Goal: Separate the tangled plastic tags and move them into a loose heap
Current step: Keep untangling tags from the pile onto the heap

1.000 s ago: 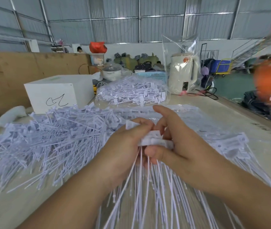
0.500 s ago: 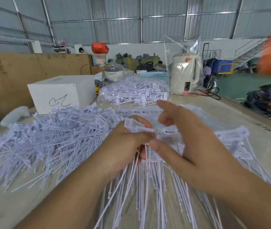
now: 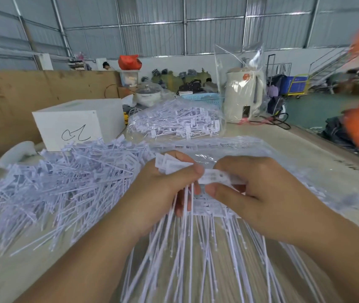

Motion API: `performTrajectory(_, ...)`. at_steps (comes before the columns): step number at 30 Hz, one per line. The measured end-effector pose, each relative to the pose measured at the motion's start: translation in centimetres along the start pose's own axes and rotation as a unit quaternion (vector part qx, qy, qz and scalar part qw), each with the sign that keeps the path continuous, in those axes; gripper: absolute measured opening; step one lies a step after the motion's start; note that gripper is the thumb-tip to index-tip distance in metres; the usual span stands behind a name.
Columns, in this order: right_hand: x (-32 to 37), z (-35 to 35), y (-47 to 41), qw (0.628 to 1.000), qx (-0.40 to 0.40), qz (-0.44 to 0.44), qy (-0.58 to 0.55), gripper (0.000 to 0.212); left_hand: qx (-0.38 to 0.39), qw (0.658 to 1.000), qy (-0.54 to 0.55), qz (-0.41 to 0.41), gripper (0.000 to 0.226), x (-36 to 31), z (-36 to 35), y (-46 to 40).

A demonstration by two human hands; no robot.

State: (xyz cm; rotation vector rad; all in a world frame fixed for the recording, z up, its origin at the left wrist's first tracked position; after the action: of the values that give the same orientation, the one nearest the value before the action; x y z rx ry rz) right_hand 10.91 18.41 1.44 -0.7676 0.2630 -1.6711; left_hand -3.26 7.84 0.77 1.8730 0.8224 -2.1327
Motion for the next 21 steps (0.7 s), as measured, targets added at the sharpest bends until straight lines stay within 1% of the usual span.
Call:
performTrajectory(2,-0.1,-0.2,0.0,1.000,0.003,0.003,-0.027,0.030,-0.002,1.000,0.023,-0.011,0.005,-0.2,-0.2,0.1)
performTrajectory(3,-0.1,-0.3,0.0,0.999,0.003,0.000,-0.044,0.023,-0.004,0.999,0.036,-0.011,0.006,-0.3,-0.2,0.1)
performTrajectory(5,0.0,-0.5,0.1,0.998,-0.008,-0.007,-0.059,0.015,-0.013,0.999,0.051,-0.009,0.013,-0.6,-0.4,0.3)
performTrajectory(7,0.3,-0.7,0.2,0.998,-0.032,-0.017,-0.051,0.015,-0.038,0.997,0.065,-0.017,0.023,-0.7,-0.6,0.4)
performTrajectory(9,0.8,-1.0,0.3,0.997,-0.063,-0.026,-0.037,0.012,-0.071,0.994,0.085,-0.020,0.027,-0.7,-1.0,0.6)
performTrajectory(11,1.0,-1.3,0.3,0.993,-0.109,-0.033,-0.033,0.012,-0.100,0.988,0.119,-0.013,0.019,-0.5,-1.3,0.7)
performTrajectory(12,0.9,-1.1,0.2,0.987,-0.149,-0.044,-0.047,0.015,-0.114,0.983,0.143,-0.006,0.017,-0.5,-1.3,0.7)
performTrajectory(14,0.0,0.2,0.1,0.965,-0.242,-0.074,-0.074,0.019,-0.137,0.974,0.181,0.008,0.024,-0.5,-0.6,0.5)
performTrajectory(15,-0.4,0.9,0.0,0.957,-0.266,-0.081,-0.081,0.021,-0.145,0.973,0.180,0.011,0.026,-0.4,-0.1,0.4)
performTrajectory(16,-0.7,1.3,0.0,0.959,-0.257,-0.078,-0.087,0.020,-0.146,0.976,0.161,0.009,0.025,-0.4,0.1,0.3)
performTrajectory(17,-0.8,1.3,0.0,0.968,-0.219,-0.065,-0.100,0.019,-0.137,0.982,0.129,0.006,0.024,-0.3,0.1,0.2)
performTrajectory(19,-0.7,0.2,0.0,0.986,-0.113,-0.031,-0.116,0.014,-0.095,0.993,0.068,0.004,0.025,0.0,-0.6,0.3)
performTrajectory(21,-0.6,-1.0,0.0,0.993,-0.053,-0.009,-0.105,0.019,-0.058,0.996,0.064,0.008,0.017,0.2,-1.3,0.5)
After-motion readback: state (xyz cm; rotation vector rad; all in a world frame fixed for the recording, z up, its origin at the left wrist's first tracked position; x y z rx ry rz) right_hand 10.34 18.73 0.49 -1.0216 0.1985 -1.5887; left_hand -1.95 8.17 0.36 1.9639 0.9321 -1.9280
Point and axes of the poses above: each hand's wrist, its own y-axis away from the middle knuckle, its own z-axis out of the back of the hand, x = y × z, the point moved 2 cm from there along -y, towards the middle knuckle, and after that the axes turned 1 degree about -y, right-handed, at the moved point
